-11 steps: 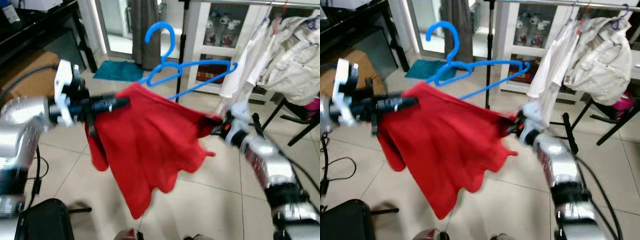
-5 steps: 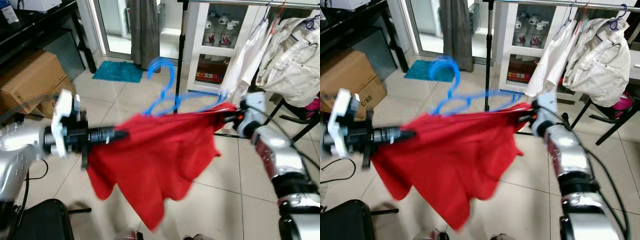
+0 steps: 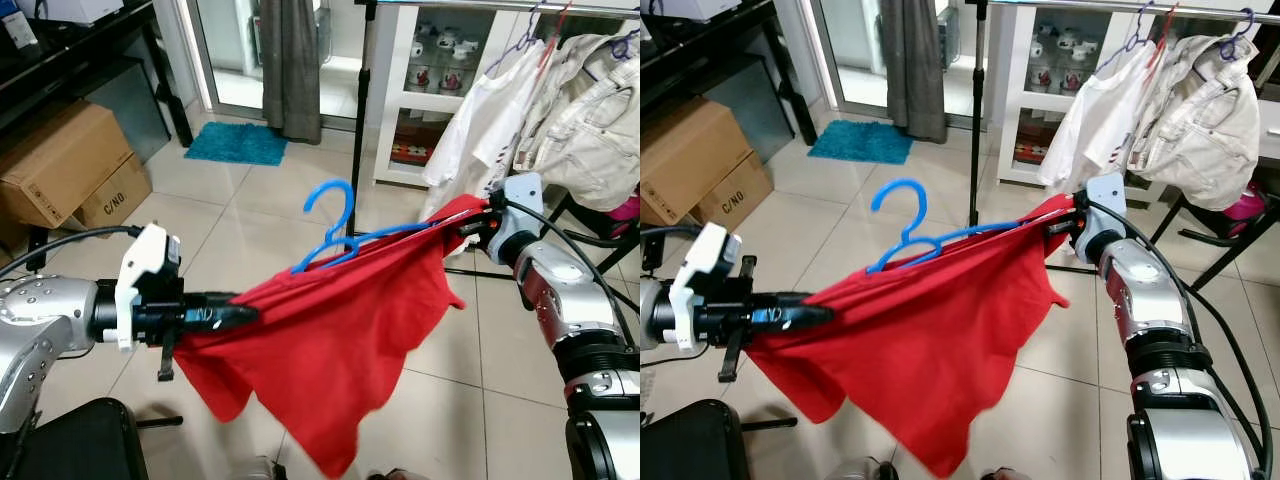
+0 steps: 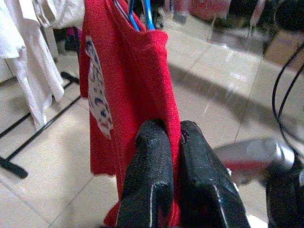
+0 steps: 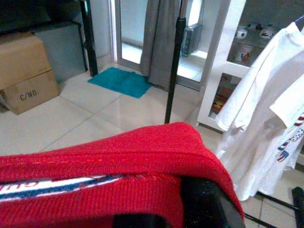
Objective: Hang hanger
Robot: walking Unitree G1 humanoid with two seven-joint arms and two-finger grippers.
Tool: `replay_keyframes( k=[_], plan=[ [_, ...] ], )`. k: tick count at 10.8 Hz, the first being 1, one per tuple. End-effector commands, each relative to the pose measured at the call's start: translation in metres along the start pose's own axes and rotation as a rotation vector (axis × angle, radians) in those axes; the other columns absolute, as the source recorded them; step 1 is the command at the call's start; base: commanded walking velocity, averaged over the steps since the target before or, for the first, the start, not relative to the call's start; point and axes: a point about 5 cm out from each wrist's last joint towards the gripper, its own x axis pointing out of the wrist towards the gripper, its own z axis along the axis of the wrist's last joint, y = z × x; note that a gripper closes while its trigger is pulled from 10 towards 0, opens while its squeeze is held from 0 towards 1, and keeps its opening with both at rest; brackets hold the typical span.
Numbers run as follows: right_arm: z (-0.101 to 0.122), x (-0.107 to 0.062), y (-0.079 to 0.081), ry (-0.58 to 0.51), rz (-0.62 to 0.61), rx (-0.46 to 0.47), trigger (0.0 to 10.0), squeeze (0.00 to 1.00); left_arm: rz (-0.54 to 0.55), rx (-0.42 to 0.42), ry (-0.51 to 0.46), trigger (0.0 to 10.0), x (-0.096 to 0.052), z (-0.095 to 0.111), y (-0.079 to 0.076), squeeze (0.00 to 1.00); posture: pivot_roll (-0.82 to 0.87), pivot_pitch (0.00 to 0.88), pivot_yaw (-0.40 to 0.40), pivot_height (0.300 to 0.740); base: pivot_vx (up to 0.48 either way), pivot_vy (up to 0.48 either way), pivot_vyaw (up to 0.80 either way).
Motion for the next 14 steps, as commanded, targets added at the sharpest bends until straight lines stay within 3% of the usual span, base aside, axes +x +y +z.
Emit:
replay_keyframes(
  k=[1,2,4,5,6,8,10,12,13,14],
  plan=[
    [0.011,-0.011,-0.035,-0.019,-0.150,-0.024,0.0,0.00,0.044,0.002,0.127,0.0,-0.012,-0.013,0.003,0.00,-0.01,0.035,0.029,0.740,0.000,0.000,0.00],
    [0.013,-0.011,-0.034,-0.025,-0.145,-0.034,0.0,0.00,0.080,0.023,0.155,0.0,-0.014,-0.016,0.006,0.00,-0.01,0.035,0.029,0.740,0.000,0.000,0.00],
    [0.022,-0.010,-0.021,-0.049,-0.013,-0.152,0.0,0.00,0.257,0.155,0.194,0.0,-0.018,-0.015,0.027,0.00,-0.01,0.036,0.026,0.740,0.000,0.000,0.00],
    [0.021,-0.010,-0.005,-0.026,0.107,-0.237,0.0,0.00,0.217,0.173,0.187,0.0,-0.012,-0.011,0.027,0.00,-0.01,0.036,0.026,0.740,0.000,0.000,0.00],
    [0.024,-0.005,0.009,-0.030,0.174,-0.264,0.0,0.00,0.149,0.186,0.271,0.0,-0.004,-0.020,0.026,0.00,-0.01,0.034,0.026,0.740,0.000,0.000,0.00],
    [0.028,0.000,0.024,-0.014,0.244,-0.315,0.1,0.00,0.097,0.220,0.338,0.0,0.007,-0.030,0.031,0.00,-0.01,0.030,0.037,0.740,0.000,0.000,0.00],
    [0.020,-0.001,0.029,0.037,0.284,-0.352,1.2,0.00,0.125,0.244,0.308,0.0,0.010,-0.022,0.038,0.00,-0.01,0.026,0.040,0.740,0.000,0.000,0.00],
    [0.013,-0.006,0.033,0.078,0.317,-0.380,6.1,0.00,0.129,0.258,0.308,0.0,0.010,-0.021,0.040,0.00,-0.01,0.037,0.031,0.740,0.000,0.000,0.00],
    [0.011,-0.007,0.036,0.085,0.336,-0.370,10.0,0.00,0.104,0.262,0.280,0.0,0.013,-0.020,0.036,0.00,-0.01,0.036,0.029,0.740,0.000,0.000,0.00],
    [0.010,-0.006,0.042,0.087,0.367,-0.361,10.0,0.00,0.073,0.255,0.251,0.0,0.018,-0.019,0.032,0.00,-0.01,0.033,0.030,0.740,0.000,0.000,0.00]
  ],
)
